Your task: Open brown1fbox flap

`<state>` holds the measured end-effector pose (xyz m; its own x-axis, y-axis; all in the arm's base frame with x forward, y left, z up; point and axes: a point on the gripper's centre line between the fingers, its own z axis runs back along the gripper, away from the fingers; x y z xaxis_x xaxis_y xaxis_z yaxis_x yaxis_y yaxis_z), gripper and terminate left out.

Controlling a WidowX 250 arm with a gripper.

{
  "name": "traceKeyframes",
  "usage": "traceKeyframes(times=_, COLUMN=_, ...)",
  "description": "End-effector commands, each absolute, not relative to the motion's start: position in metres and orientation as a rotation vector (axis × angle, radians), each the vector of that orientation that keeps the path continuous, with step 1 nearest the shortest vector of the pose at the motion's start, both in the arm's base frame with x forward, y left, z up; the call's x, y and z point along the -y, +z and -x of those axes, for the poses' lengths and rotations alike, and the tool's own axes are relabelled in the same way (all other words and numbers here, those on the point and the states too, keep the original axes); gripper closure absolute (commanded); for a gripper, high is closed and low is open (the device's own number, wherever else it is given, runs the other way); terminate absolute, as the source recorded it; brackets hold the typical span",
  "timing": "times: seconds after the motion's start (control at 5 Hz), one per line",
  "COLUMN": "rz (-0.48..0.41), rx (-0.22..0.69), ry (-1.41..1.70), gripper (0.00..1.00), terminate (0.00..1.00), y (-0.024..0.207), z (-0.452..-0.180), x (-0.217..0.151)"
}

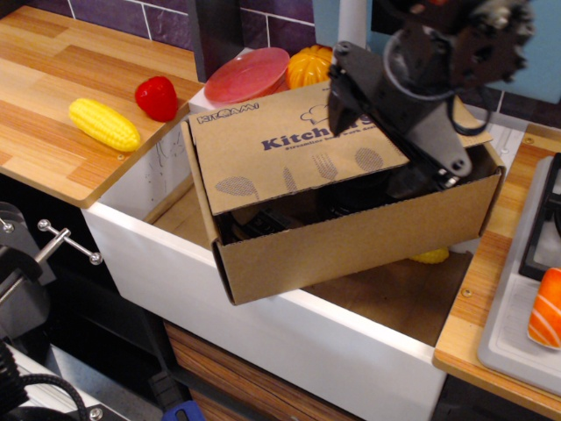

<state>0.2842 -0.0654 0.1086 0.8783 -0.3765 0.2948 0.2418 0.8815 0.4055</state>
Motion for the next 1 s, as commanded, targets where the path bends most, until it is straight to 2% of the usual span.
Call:
traceKeyframes(times=0.0, rz=-0.458, rx=0.492, ry=-0.383, gripper=0.0, terminate=0.0, y=0.116, z=-0.287, x=0.064)
traceKeyframes(times=0.4, rz=-0.469, rx=0.499, ry=-0.401, gripper=0.0, terminate=0.0, y=0.113, z=-0.286, x=0.063)
traceKeyframes(times=0.8, rz=-0.49, rx=0.473, ry=-0.48, gripper=0.0, terminate=0.0, y=0.136, z=-0.3, x=0.045)
